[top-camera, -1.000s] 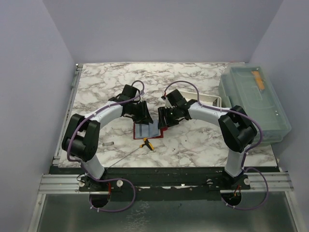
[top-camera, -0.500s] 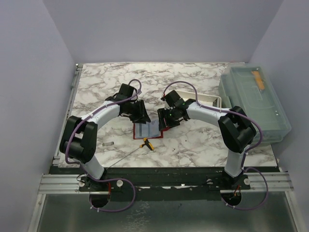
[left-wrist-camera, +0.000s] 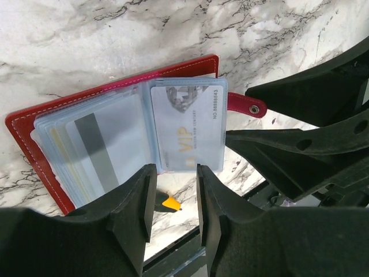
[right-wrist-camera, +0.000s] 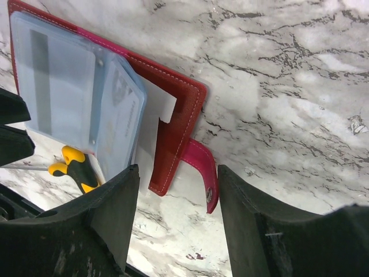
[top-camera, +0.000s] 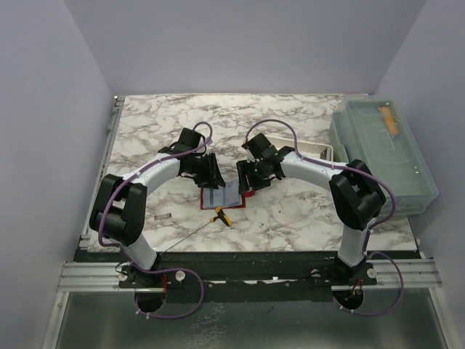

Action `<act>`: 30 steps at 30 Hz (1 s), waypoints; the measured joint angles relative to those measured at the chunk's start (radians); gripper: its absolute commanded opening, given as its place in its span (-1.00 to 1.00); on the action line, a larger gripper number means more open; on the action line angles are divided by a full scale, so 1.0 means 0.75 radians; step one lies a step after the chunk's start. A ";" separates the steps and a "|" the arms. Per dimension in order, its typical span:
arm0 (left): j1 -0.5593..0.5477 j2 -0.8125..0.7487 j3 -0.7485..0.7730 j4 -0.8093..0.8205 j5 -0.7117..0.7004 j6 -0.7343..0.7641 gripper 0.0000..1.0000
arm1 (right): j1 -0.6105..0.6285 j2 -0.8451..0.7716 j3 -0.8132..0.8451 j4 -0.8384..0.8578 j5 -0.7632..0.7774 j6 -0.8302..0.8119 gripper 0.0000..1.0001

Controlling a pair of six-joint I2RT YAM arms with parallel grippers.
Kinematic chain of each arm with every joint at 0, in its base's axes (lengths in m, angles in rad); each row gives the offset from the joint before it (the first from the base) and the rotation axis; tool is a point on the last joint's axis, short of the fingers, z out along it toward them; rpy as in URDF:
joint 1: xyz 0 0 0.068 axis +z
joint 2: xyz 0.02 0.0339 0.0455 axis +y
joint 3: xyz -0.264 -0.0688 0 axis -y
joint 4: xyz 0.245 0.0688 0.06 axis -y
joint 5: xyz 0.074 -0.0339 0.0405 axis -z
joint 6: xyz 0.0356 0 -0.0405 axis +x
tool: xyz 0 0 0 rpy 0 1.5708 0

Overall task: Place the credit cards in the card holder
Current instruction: Insert the credit card into the card holder.

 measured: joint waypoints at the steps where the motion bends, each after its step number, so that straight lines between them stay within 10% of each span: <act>1: 0.000 0.000 -0.001 0.000 0.000 0.001 -0.21 | 0.000 0.000 0.005 -0.001 0.001 0.000 0.21; 30: 0.031 -0.121 -0.014 -0.015 -0.036 0.000 -0.13 | 0.065 0.015 0.115 -0.030 -0.001 0.016 0.22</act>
